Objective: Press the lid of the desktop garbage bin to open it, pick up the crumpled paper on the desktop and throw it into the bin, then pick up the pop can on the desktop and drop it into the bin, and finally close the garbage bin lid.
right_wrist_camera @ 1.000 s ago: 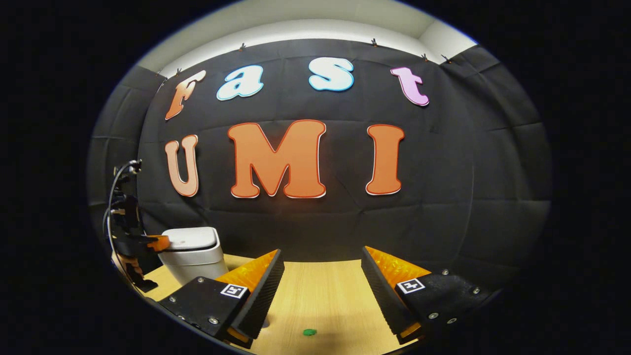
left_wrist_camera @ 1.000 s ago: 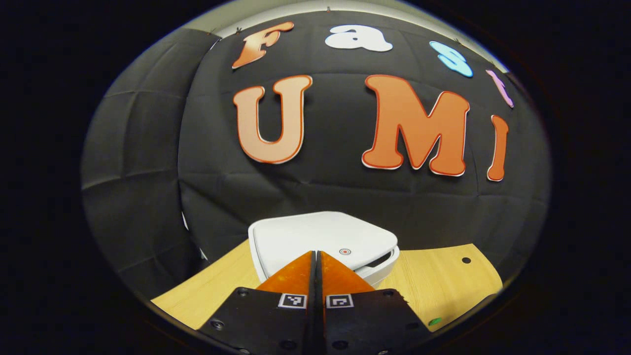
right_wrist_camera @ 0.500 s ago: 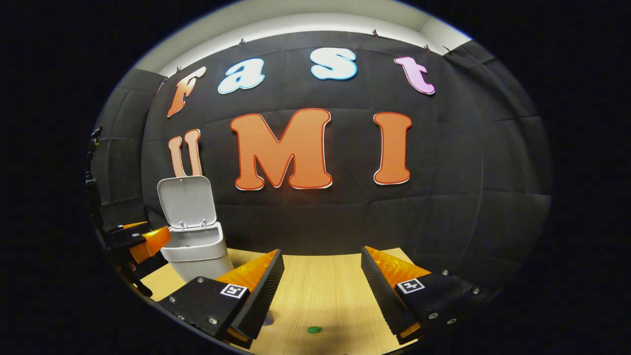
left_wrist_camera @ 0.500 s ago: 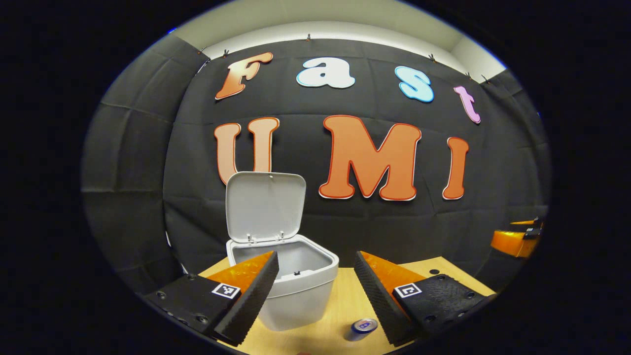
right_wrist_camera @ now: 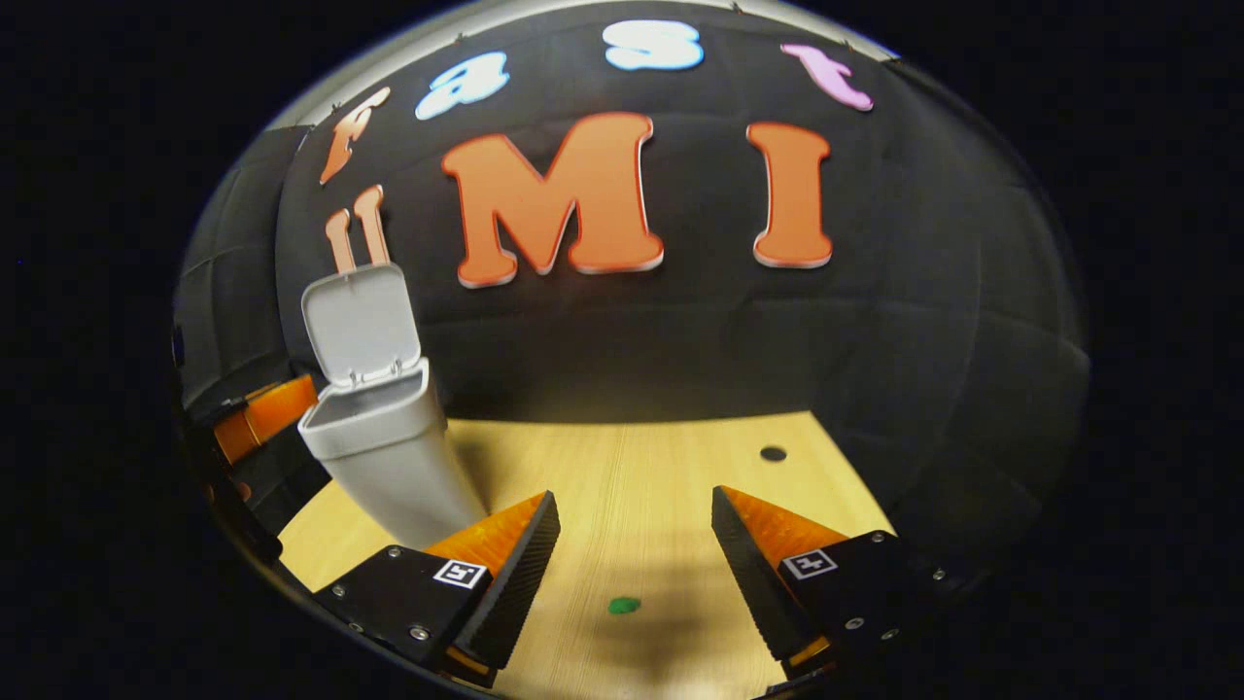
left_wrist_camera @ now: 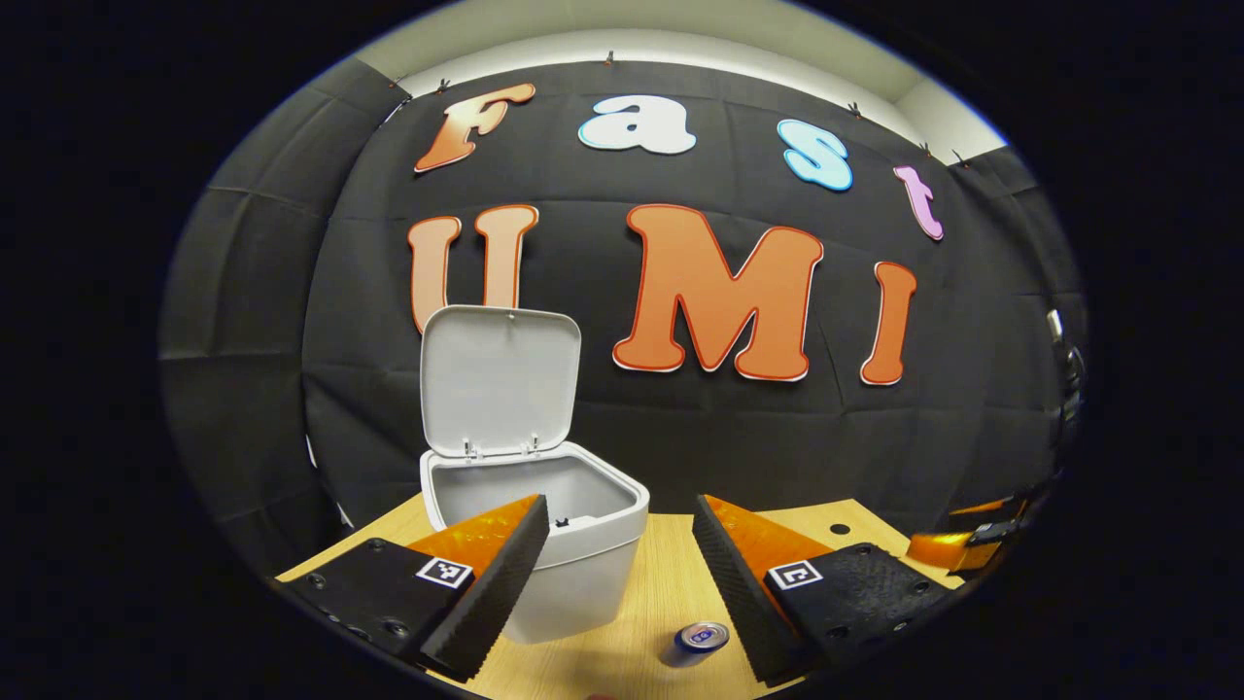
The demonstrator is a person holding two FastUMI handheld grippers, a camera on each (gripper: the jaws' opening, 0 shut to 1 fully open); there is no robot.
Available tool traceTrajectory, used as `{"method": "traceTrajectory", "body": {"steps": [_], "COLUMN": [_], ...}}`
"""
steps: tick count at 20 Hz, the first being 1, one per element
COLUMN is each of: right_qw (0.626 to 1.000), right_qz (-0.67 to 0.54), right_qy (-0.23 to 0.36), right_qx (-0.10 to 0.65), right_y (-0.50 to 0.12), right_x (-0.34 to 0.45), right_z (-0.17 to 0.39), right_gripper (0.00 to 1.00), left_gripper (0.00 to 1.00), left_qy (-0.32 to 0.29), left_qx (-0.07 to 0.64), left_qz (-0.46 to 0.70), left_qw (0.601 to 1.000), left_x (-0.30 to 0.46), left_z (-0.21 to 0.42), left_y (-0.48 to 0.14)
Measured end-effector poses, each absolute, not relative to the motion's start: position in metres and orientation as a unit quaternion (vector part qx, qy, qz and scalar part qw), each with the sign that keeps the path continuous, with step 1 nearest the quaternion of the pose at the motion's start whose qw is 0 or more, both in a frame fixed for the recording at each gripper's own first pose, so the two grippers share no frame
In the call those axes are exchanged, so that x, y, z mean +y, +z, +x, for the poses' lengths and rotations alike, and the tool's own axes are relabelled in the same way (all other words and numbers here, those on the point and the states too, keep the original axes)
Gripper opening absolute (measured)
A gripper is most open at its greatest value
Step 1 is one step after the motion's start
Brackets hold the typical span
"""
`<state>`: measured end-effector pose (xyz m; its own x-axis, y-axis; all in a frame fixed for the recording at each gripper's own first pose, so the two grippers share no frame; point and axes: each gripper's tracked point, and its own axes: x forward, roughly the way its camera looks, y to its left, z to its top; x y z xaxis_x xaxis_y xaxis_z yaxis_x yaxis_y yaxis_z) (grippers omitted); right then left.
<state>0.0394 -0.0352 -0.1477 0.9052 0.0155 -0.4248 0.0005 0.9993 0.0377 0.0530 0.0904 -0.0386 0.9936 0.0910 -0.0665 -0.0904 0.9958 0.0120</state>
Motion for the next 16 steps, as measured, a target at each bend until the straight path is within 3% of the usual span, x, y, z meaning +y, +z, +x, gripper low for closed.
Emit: {"method": "traceTrajectory", "body": {"steps": [4,9,16], "right_qw": [0.937,0.889,0.859], "right_qz": [-0.012,-0.071,-0.081], "right_qy": [0.03,0.046,0.056], "right_qx": [0.348,0.45,0.502], "right_y": [-0.244,-0.327,-0.365], "right_x": [-0.025,-0.019,-0.006], "right_z": [0.045,0.058,0.073], "right_gripper": [0.95,0.95,0.91], "left_gripper": [0.94,0.94,0.94], "left_qy": [0.03,0.028,0.057], "left_qx": [0.049,0.08,0.105], "left_qz": [0.015,0.013,0.013], "left_qw": [0.998,0.996,0.993], "left_x": [0.096,0.12,0.163], "left_z": [0.047,0.037,0.026], "left_y": [-0.056,-0.081,-0.091]}}
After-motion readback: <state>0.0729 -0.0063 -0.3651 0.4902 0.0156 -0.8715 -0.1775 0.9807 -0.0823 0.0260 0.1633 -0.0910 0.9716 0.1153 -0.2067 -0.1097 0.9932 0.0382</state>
